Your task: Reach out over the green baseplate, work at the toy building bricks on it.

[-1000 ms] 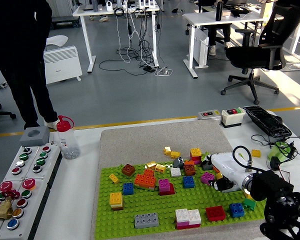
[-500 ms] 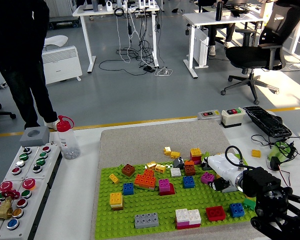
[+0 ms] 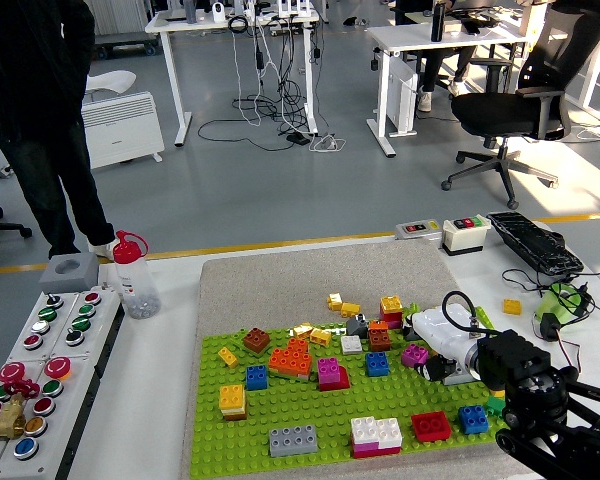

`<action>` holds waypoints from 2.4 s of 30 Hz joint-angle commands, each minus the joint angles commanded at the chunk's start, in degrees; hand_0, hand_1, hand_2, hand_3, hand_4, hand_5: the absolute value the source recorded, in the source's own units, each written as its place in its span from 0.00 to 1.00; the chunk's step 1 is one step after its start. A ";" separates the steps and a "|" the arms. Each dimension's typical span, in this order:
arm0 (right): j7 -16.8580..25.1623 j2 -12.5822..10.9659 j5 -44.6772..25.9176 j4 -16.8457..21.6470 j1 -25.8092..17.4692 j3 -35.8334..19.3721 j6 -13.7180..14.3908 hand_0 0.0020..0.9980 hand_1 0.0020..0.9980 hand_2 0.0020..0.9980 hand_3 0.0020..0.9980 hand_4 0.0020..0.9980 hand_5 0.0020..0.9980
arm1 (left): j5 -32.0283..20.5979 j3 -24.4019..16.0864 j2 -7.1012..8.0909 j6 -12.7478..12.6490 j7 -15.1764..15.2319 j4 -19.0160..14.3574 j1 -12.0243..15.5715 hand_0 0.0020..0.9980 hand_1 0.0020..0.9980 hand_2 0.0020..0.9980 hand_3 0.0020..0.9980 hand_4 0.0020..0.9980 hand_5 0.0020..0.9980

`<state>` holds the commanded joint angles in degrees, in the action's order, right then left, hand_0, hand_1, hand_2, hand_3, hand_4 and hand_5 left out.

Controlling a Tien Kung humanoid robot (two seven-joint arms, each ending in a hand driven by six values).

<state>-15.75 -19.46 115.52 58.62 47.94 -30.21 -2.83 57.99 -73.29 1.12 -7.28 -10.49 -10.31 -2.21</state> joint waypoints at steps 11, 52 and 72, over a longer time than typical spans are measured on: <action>0.39 -1.55 0.85 1.06 0.07 0.24 -2.18 0.14 0.34 0.69 0.72 0.70 0.17 | -0.01 -0.01 0.01 -0.06 0.01 0.00 -0.02 0.73 0.78 0.80 0.67 0.48 1.00; 3.66 -0.57 3.91 -0.90 0.47 3.60 2.23 0.14 0.35 0.70 0.71 0.65 0.12 | 0.77 -0.37 0.00 -0.03 0.00 0.00 0.34 0.73 0.78 0.80 0.67 0.48 1.00; 5.93 -0.30 3.72 -2.35 0.89 4.74 2.67 0.13 0.35 0.65 0.62 0.61 0.08 | 0.43 -0.09 0.03 0.00 0.08 0.00 0.18 0.73 0.78 0.80 0.67 0.48 1.00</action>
<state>-9.82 -19.77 119.24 56.27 48.82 -25.47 -0.17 58.42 -73.38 1.15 -7.29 -10.42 -10.31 -2.02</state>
